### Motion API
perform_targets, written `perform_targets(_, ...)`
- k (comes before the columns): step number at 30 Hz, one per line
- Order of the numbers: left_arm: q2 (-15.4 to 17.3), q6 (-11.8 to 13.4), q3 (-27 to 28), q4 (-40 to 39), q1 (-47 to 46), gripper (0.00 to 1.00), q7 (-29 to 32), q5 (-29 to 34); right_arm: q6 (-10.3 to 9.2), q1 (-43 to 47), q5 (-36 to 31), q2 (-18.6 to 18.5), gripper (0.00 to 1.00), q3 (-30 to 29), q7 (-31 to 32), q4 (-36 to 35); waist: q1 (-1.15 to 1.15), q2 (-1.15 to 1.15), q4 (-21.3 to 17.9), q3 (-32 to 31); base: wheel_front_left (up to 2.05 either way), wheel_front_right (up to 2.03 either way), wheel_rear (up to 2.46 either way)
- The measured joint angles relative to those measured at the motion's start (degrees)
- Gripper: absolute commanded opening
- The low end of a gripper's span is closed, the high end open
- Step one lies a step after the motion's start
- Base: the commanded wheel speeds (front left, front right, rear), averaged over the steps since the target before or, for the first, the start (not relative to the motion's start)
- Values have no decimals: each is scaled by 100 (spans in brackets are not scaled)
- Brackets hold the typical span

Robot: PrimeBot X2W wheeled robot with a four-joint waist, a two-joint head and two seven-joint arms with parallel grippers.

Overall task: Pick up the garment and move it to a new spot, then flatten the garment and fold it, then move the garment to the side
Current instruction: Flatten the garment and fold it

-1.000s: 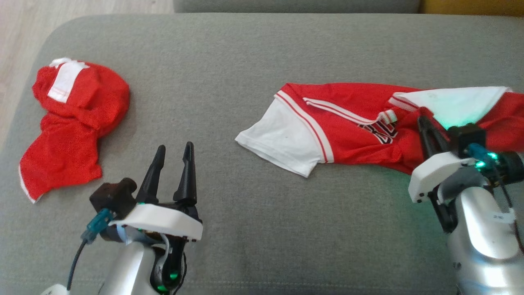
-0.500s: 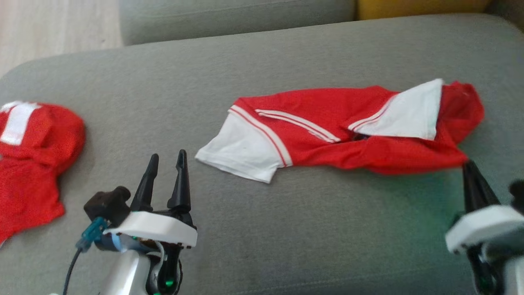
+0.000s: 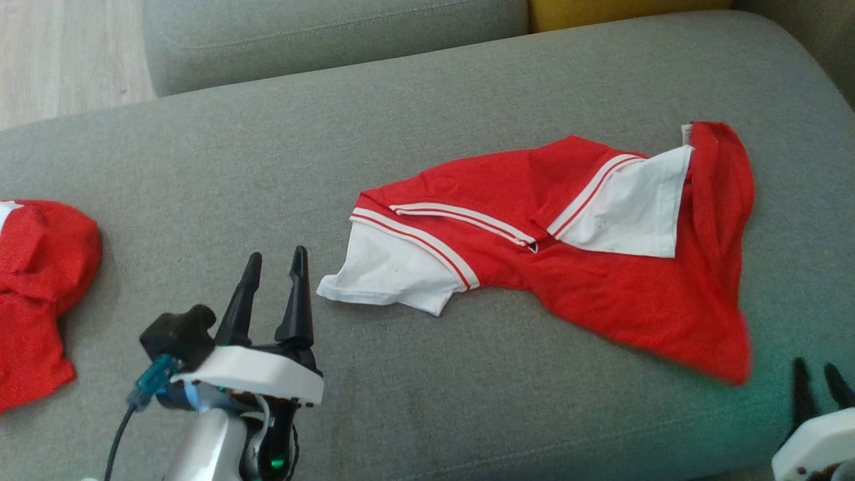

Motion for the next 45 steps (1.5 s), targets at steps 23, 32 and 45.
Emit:
perform_targets(23, 122, -232, -654, 1592, -402, 100, 1, 1243, 0, -505, 261, 8, 100, 375, -1257, 842, 0, 0, -363, 50, 0, 0, 0)
perform_targets(32, 391, -455, -811, 2162, -1045, 100, 8, 1569, 0, -639, 301, 8, 100, 434, -1396, 1005, 0, 0, -529, 166, 0, 0, 0)
perform_targets(45, 605, -569, -1165, 3039, -1642, 100, 201, 1831, 0, -721, 300, 8, 100, 424, -1518, 1237, 0, 0, -566, 269, 0, 0, 0)
